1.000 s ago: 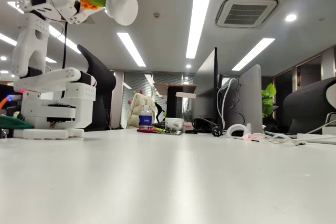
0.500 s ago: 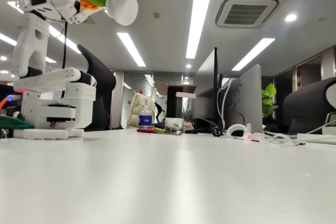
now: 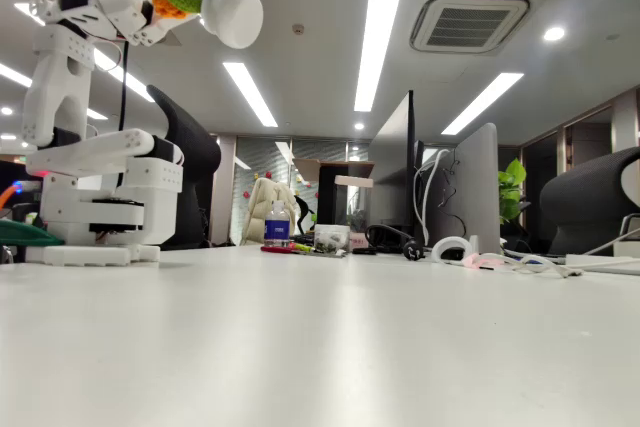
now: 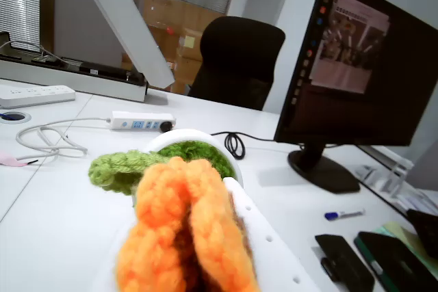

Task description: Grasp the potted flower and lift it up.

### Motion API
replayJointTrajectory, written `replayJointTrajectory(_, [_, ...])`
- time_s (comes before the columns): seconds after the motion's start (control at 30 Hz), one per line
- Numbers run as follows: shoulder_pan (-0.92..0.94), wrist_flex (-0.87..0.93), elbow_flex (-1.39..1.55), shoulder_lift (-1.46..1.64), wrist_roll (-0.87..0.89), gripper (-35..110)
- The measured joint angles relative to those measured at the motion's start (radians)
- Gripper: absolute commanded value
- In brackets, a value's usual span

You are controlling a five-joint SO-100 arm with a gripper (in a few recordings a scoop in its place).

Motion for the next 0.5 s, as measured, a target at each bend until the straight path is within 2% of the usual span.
replayJointTrajectory(0.5, [-0.018, 0.000, 0.000, 0.000, 0.000, 0])
